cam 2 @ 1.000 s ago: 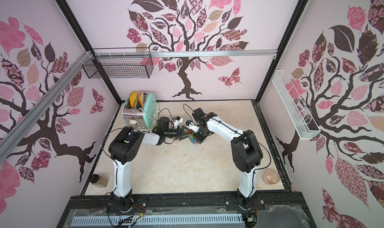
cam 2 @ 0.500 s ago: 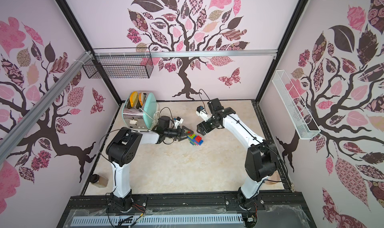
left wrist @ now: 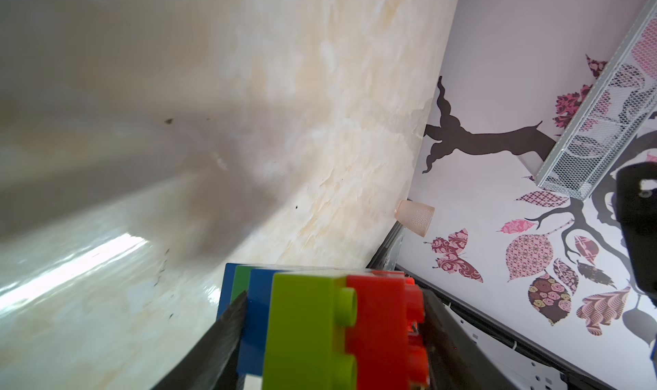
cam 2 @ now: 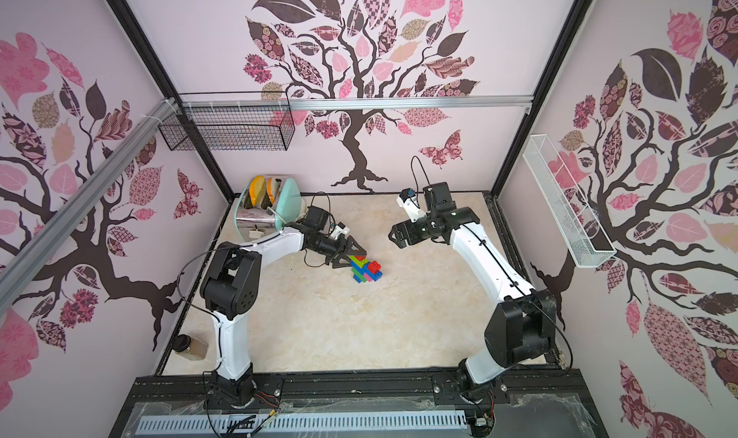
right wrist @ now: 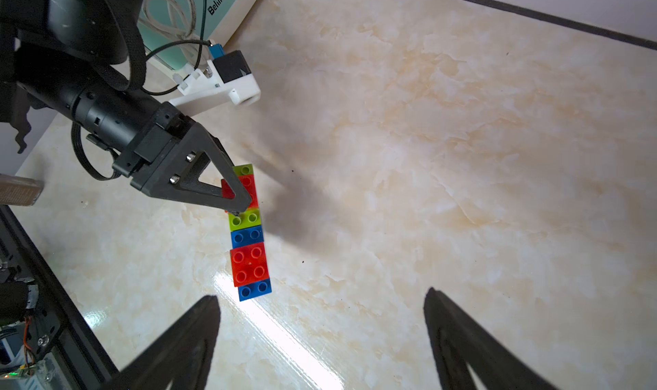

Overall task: Assemble a heart with lego
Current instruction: Adjust the lego brick at the center of the board, then reset both arms

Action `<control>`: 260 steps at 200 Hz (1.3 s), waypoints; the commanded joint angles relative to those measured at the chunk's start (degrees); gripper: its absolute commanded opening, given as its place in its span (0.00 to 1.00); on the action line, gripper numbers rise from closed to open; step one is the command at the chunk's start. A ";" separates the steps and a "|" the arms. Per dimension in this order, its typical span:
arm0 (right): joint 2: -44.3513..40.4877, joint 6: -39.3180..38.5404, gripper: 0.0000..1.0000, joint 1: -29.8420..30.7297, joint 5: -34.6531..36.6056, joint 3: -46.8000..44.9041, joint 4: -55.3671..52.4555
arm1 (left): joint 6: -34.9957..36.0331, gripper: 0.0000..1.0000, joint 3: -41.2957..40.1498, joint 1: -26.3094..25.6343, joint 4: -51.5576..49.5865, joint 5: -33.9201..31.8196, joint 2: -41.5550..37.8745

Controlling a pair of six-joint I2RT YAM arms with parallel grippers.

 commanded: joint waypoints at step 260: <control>-2.20 6.00 0.99 -8.17 23.17 -23.84 33.05 | 6.23 0.97 -20.27 6.52 20.84 -47.12 -15.01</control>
